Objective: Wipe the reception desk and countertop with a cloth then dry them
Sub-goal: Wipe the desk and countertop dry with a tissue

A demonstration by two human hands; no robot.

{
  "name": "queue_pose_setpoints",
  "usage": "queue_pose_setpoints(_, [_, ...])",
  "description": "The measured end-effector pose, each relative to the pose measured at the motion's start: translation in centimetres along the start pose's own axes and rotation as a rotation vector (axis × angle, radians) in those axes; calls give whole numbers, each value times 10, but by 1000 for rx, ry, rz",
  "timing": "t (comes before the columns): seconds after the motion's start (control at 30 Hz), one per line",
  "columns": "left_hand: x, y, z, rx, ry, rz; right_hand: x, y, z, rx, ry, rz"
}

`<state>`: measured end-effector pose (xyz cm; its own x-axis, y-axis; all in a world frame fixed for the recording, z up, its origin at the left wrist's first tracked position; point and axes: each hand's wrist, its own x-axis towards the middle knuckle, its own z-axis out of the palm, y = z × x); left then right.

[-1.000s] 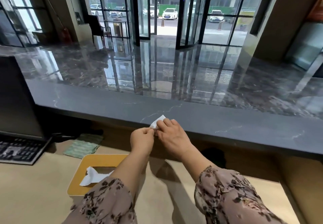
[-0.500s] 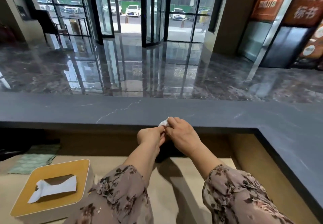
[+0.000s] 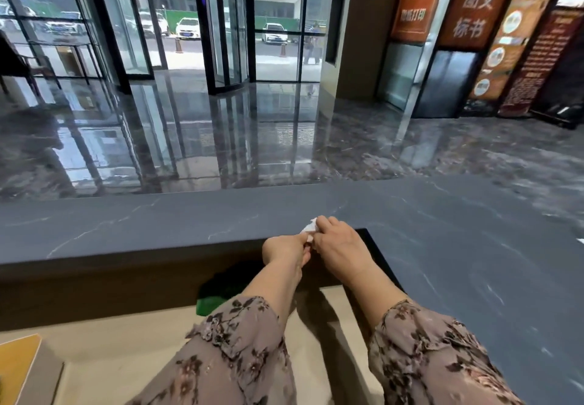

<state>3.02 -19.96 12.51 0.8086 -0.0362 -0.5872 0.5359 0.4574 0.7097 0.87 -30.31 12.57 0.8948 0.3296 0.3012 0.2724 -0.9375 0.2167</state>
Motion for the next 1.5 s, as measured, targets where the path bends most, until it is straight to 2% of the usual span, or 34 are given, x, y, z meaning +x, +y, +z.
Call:
queue_pose_setpoints(0.13, [-11,-13,34,104,-66,39,-11,32,-8,13,-133,182])
queue_pose_setpoints(0.17, [-13,-14,39,133,-100,61,-13,39,-11,85,-140,267])
queue_pose_setpoints(0.23, [-15,-12,43,184,-163,143,-13,52,-18,247,-58,458])
queue_pose_setpoints(0.3, [-13,-5,41,284,-139,304,-7,65,-21,337,8,571])
queue_pose_setpoints(0.37, [-7,6,33,429,-48,465,2,68,-22,413,-41,578])
queue_pose_setpoints(0.43, [-3,15,21,600,74,588,10,60,-21,452,-117,479])
queue_pose_setpoints(0.57, [-4,29,-1,823,194,738,24,27,-8,295,-229,269])
queue_pose_setpoints(0.63, [-4,31,-5,901,193,764,29,23,-5,229,-253,234])
queue_pose_setpoints(0.8, [-4,30,4,1038,199,823,30,29,5,347,-386,148])
queue_pose_setpoints(0.9, [-1,23,14,1090,180,829,26,35,9,329,-454,155])
queue_pose_setpoints(1.07, [7,11,24,1232,75,813,15,87,14,361,-463,311])
queue_pose_setpoints(1.3, [12,8,26,1702,-79,778,-35,202,23,331,-459,699])
queue_pose_setpoints(1.43, [7,10,33,1828,-80,764,-13,183,25,318,-429,799])
queue_pose_setpoints(1.5, [7,11,36,1882,-67,763,9,159,27,317,-425,733])
